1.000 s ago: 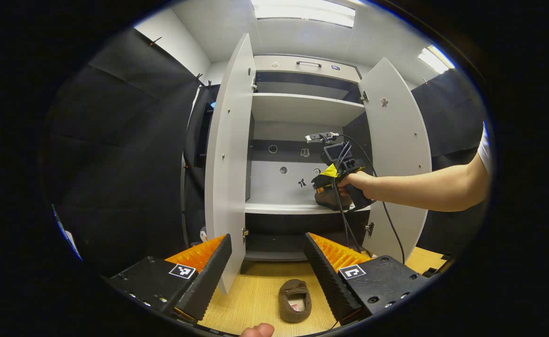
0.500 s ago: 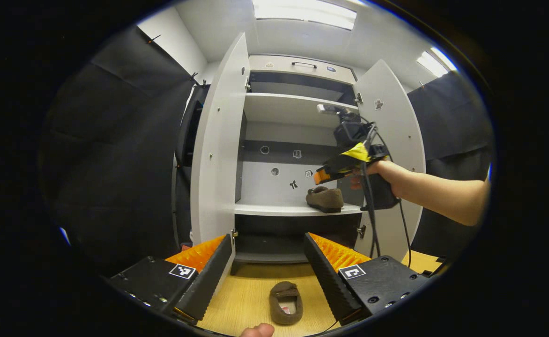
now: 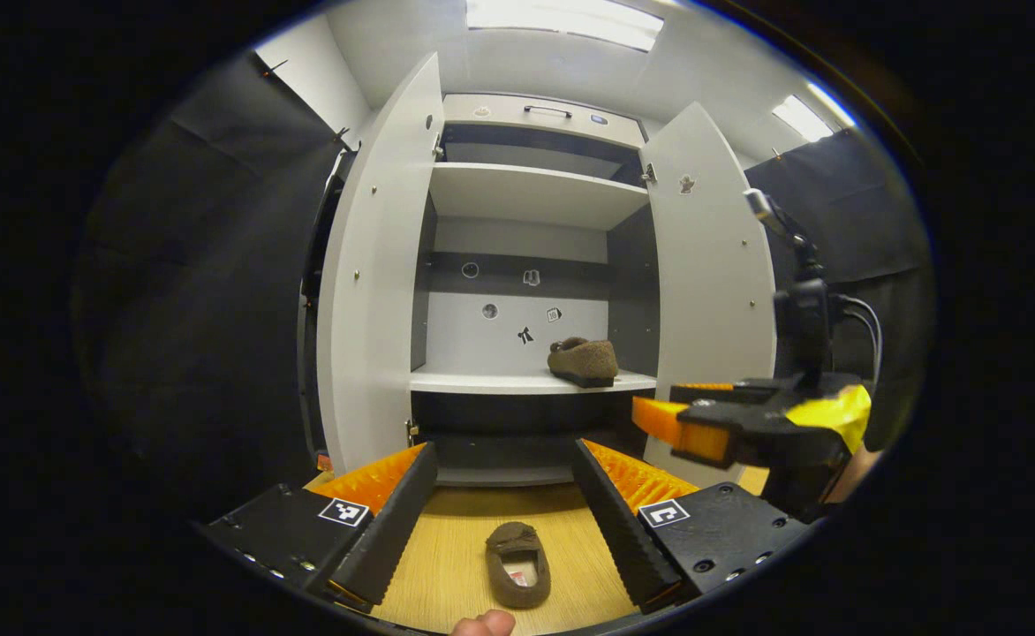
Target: Grab one shoe with the right hand and put it into the shoe cabinet, grab the other shoe with the left hand and put it into the shoe cabinet; then close the right door with the right hand and the left door with the left hand.
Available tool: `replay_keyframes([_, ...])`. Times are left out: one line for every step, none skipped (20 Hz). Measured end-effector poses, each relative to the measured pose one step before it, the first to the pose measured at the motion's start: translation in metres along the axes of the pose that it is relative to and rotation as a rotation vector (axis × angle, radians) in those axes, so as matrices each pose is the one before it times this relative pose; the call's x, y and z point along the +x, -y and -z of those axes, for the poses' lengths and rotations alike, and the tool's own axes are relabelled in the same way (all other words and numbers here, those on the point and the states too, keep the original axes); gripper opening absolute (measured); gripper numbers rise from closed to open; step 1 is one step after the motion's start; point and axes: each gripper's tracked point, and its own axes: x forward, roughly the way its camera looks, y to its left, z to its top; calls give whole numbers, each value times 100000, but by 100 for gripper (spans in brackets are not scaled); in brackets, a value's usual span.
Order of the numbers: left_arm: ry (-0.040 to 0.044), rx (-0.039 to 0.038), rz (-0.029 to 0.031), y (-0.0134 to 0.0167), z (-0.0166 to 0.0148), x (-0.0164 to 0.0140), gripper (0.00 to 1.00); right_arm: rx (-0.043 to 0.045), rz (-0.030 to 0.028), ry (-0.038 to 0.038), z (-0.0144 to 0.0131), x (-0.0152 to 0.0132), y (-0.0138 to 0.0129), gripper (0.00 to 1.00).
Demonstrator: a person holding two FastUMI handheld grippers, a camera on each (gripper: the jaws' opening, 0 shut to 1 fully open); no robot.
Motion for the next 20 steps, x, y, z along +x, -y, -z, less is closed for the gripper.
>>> replay_keyframes([-1195, -49, 596, 278, 448, 33, 95, 1099, 1126, -709, 1401, -1265, 436, 77])
replay_keyframes([-1585, -73, 380, 185, 653, 45, 95, 1278, 995, -565, 1219, -1345, 324, 77])
replay_keyframes([-2103, -320, 78, 33, 903, 214, 95, 1383, 1701, -286, 838, -1478, 438, 76])
replay_keyframes([-2728, -798, -382, -51, 999, 152, 95, 824, 1182, -276, 655, -1053, 466, 77])
replay_keyframes([-2543, -789, -1562, -263, 970, 187, 95, 316, 527, -1091, 830, -939, 231, 76])
replay_keyframes([-1013, -22, -978, -264, 728, 466, 95, 20, 264, -1072, 705, -719, 341, 77])
replay_keyframes([-2371, 129, 274, -62, 972, 822, 95, 310, 694, -1345, 499, -434, 593, 77])
replay_keyframes([-4258, -164, 1445, 203, 1346, 895, 95, 979, 1071, -1469, 493, -420, 606, 78])
replay_keyframes([-5816, -206, 1524, 214, 1765, 920, 95, 1334, 881, -744, 272, -337, 488, 78])
replay_keyframes([-5203, -637, 878, -56, 1530, 1024, 95, 1023, 704, -514, 29, -343, 409, 77])
replay_keyframes([-4109, -1019, 664, -214, 1364, 1067, 95, 484, 970, -229, 14, -250, 514, 78])
replay_keyframes([-4465, -775, 109, -388, 1314, 1156, 95, 299, 959, -107, -51, -279, 540, 77])
replay_keyframes([-4804, -25, -99, -395, 1313, 1035, 95, 179, 783, -407, 91, -180, 366, 77])
replay_keyframes([-5156, 37, -985, -626, 1427, 1046, 96, 262, 672, -253, 29, -201, 403, 77])
replay_keyframes([-4246, -898, -1143, -502, 1395, 792, 96, 222, 743, -595, 136, -168, 313, 77])
replay_keyframes([-3485, -818, -1670, -653, 1202, 935, 96, 236, 1050, -821, 249, -156, 385, 77])
replay_keyframes([-3207, -70, -1468, -706, 1024, 890, 95, 428, 1028, -430, 184, -184, 409, 77])
replay_keyframes([-3879, 172, -463, -387, 1038, 809, 95, 602, 1212, -453, 78, -129, 358, 78])
replay_keyframes([-3855, -266, 469, -122, 1035, 711, 95, 665, 1057, -223, 97, -22, 330, 78])
replay_keyframes([-2682, -498, 352, -39, 814, 622, 95, 500, 986, -370, 70, 15, 351, 78])
